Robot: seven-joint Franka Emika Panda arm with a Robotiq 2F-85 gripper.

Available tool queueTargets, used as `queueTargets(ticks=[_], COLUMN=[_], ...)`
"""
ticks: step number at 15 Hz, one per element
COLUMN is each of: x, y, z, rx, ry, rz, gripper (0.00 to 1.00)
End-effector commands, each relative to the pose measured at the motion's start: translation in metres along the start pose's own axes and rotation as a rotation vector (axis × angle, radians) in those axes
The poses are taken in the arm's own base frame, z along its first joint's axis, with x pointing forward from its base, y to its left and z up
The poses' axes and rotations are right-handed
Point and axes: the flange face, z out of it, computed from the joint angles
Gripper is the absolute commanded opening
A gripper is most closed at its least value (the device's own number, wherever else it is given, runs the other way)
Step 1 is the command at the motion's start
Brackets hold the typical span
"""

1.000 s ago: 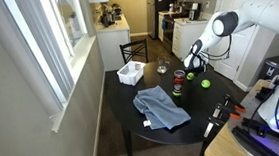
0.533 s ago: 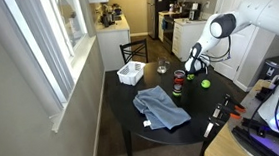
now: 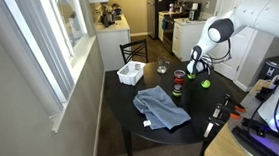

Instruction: Put one tennis ball in the container.

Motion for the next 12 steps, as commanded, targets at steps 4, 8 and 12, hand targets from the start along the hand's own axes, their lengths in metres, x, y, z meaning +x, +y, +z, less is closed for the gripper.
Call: queueTargets(ticks=[4,8,12], x=[0.007,0.011,0.01], y=[0.0,0.001,0.003], z=[0.001,0.008,0.012], rx=[0.019,0.037,0.05], ry=[0.073,0.08,0.061], rz=[0.054,0.103,0.132], gripper=[1.0,1.0,1.0])
